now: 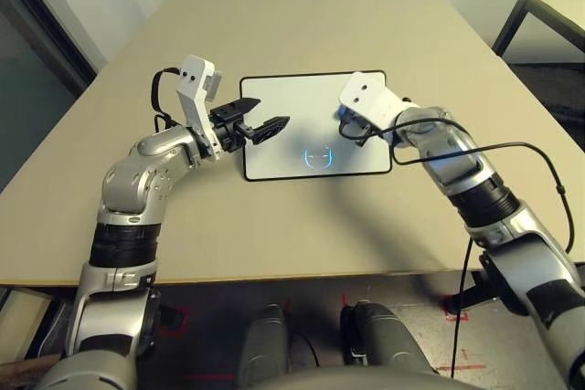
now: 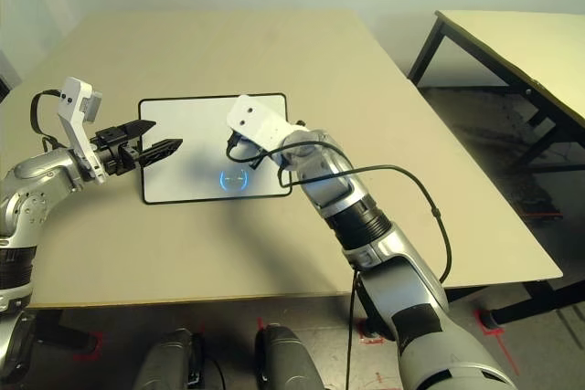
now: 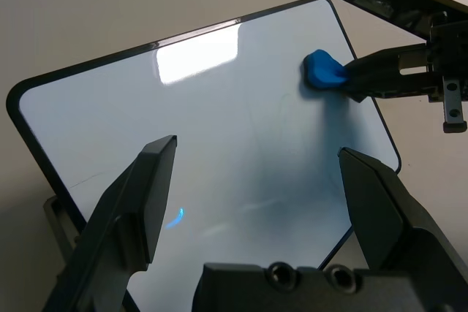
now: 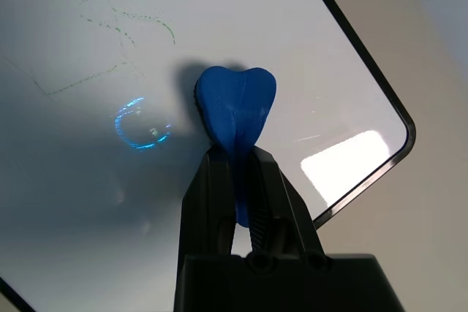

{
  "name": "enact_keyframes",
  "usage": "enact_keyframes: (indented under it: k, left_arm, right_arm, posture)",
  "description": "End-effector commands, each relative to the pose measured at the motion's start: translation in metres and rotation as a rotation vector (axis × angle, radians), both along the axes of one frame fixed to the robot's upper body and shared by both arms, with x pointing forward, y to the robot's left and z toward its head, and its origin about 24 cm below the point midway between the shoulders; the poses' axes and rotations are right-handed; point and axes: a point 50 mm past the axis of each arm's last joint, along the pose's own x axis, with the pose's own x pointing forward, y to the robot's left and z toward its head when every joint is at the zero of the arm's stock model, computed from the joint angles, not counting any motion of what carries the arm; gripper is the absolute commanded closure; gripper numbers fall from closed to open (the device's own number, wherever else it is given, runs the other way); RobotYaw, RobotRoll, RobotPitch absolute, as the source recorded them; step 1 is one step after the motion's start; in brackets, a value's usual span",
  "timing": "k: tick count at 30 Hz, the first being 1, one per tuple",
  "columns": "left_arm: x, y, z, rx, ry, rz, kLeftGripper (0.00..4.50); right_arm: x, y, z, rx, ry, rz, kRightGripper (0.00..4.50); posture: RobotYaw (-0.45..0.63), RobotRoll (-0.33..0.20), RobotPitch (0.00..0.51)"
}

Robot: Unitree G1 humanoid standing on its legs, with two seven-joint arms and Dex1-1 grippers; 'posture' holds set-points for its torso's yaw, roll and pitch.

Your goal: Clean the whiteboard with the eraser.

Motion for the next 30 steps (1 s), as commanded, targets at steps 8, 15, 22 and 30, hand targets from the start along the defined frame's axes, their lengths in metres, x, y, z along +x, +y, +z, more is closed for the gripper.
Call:
enact_keyframes:
  k: [8,15,22,30]
  left_arm:
    - [-0.002,-0.001,-0.002,-0.001,0.008,-0.005,0.0]
    - [-0.001,-0.002,-0.003,-0.004,0.011,-0.005,0.0]
    - [0.0,-0.001,-0.003,-0.005,0.011,-0.002,0.0]
    - [-0.002,-0.001,-0.004,-0.003,0.011,0.0,0.0]
  right_arm:
    - [-0.035,0.019,-0.041,-0.061,0.17,0.124,4.32]
    - [-0.035,0.024,-0.041,-0.073,0.168,0.144,4.33]
    - [-0.013,0.02,-0.017,-0.049,0.061,0.091,4.33]
    - [0.009,0.026,0.01,0.008,-0.064,0.072,4.33]
  posture:
    - [-0.02,0.0,0.097]
    - [-0.02,0.0,0.096]
    - [-0.02,0.0,0.094]
    - [-0.01,0.0,0.09]
